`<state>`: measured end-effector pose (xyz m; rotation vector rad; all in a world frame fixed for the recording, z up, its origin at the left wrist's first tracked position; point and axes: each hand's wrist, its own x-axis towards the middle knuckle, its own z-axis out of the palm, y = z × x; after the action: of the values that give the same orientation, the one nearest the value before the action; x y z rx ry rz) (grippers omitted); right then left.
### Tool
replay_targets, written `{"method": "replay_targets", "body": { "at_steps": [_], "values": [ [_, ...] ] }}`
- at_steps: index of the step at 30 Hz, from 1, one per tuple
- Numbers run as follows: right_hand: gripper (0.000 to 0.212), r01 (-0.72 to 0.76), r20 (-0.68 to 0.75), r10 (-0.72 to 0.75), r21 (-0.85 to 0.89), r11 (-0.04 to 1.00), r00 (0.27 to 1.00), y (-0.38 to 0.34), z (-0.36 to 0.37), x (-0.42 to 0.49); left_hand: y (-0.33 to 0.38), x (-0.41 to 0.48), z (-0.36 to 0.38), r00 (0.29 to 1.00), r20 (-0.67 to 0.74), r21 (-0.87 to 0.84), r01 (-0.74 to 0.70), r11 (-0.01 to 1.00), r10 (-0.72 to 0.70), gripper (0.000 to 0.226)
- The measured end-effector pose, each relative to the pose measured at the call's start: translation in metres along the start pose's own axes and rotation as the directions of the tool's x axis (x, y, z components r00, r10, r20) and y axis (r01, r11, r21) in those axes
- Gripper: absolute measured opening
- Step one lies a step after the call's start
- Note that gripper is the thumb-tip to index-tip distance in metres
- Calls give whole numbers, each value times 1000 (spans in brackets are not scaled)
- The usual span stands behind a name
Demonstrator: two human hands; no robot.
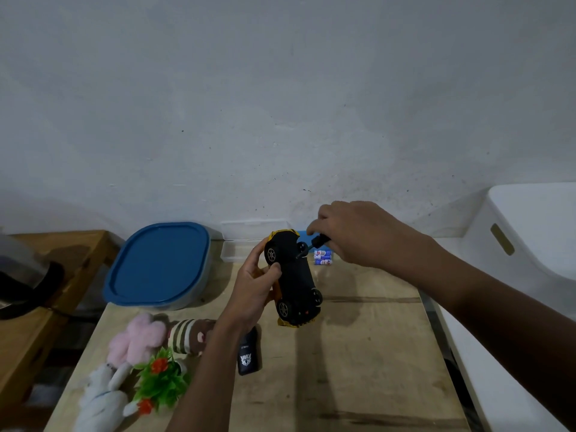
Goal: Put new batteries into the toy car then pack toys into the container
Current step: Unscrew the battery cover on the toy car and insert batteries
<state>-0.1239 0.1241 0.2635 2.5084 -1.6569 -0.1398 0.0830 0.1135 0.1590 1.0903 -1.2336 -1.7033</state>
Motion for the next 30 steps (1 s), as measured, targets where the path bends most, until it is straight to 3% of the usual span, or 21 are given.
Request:
{"method": "replay_targets", "body": {
  "at_steps": [4, 10, 13, 17, 19, 23, 28, 30],
  "values": [
    [35, -177, 177, 153, 133, 975, 972, -1, -6, -1, 2, 0, -3, 1000, -10, -23, -10, 1000, 9, 50],
    [19, -89, 102, 80, 81, 993, 992, 1, -12, -2, 4, -1, -3, 1000, -17, -55, -23, 998, 22, 49],
    [19, -75, 53, 72, 55, 996, 996, 1, -12, -4, 4, -1, -1, 999, -17, -59, -41, 997, 40, 49],
    [34, -76, 12, 75, 28, 997, 997, -1, -10, -4, 2, -1, 1, 999, -30, -51, -46, 998, 45, 49],
    [28, -40, 6, 39, 17, 999, 999, 1, -11, -4, 1, 0, 2, 999, -39, -42, -40, 998, 38, 50],
    [32, -32, 39, 30, 52, 998, 999, 3, -12, -4, -3, 3, 4, 999, -41, -47, -34, 998, 32, 51],
    [41, -181, 182, 162, 90, 979, 970, 6, -12, -3, -1, 4, 7, 998, -30, -46, -48, 998, 46, 52],
    [39, -160, 195, 140, 92, 983, 971, 7, -12, -3, -1, 4, 7, 999, -29, -50, -45, 998, 44, 53]
  ]
}}
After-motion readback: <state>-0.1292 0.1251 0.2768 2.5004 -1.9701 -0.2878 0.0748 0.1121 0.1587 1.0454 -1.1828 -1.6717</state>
